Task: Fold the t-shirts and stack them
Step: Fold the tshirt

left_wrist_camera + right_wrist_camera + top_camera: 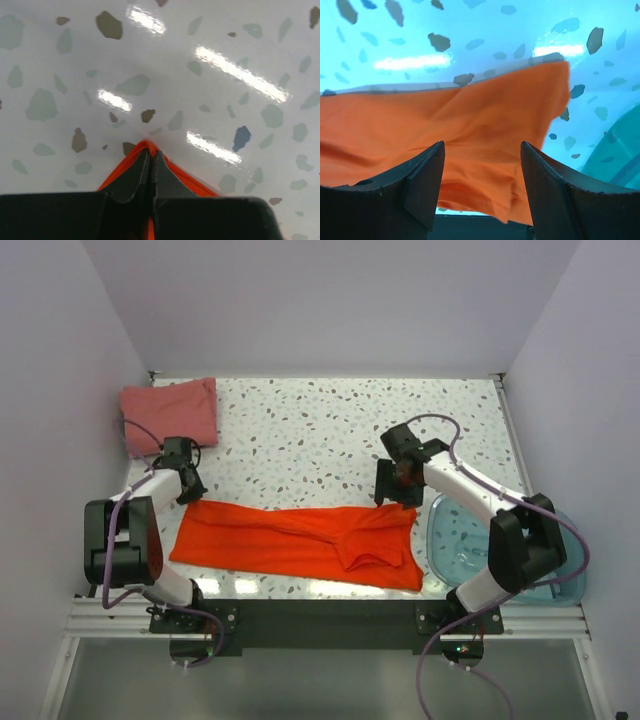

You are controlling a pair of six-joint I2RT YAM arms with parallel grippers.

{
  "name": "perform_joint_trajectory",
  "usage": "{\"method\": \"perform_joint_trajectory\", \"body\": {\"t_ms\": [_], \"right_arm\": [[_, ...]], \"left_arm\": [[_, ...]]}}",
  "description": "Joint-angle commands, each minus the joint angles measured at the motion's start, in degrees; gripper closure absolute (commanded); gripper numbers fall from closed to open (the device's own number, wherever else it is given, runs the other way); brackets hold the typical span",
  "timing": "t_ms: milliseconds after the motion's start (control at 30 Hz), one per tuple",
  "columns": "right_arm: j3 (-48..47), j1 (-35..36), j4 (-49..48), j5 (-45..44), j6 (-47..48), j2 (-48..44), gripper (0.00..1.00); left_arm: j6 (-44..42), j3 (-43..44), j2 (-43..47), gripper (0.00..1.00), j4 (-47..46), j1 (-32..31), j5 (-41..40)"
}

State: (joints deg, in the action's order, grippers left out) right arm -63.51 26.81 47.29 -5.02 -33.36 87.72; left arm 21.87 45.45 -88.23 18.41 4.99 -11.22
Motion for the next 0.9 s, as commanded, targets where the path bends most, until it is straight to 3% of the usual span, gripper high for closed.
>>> {"method": "perform_joint_trajectory", "body": {"t_ms": [0,433,867], "right_arm": [[-4.33,-1.05,-1.23,-1.05,1.9,3.94,0.34],[-9.88,-1.41,0.7,-2.98,3.22,12.64,0.34],[-8.04,-2.9,-0.26,-5.18,2.78,15.9,0.39]], "left_arm": [[-1.04,1.66,1.56,1.0,-2.07,3.61,-3.45],[-1.21,0.34,2.36,1.0,-2.95,5.82,-4.68],[-1.13,0.25,2.0,1.0,-3.12,6.34,-4.25]]}}
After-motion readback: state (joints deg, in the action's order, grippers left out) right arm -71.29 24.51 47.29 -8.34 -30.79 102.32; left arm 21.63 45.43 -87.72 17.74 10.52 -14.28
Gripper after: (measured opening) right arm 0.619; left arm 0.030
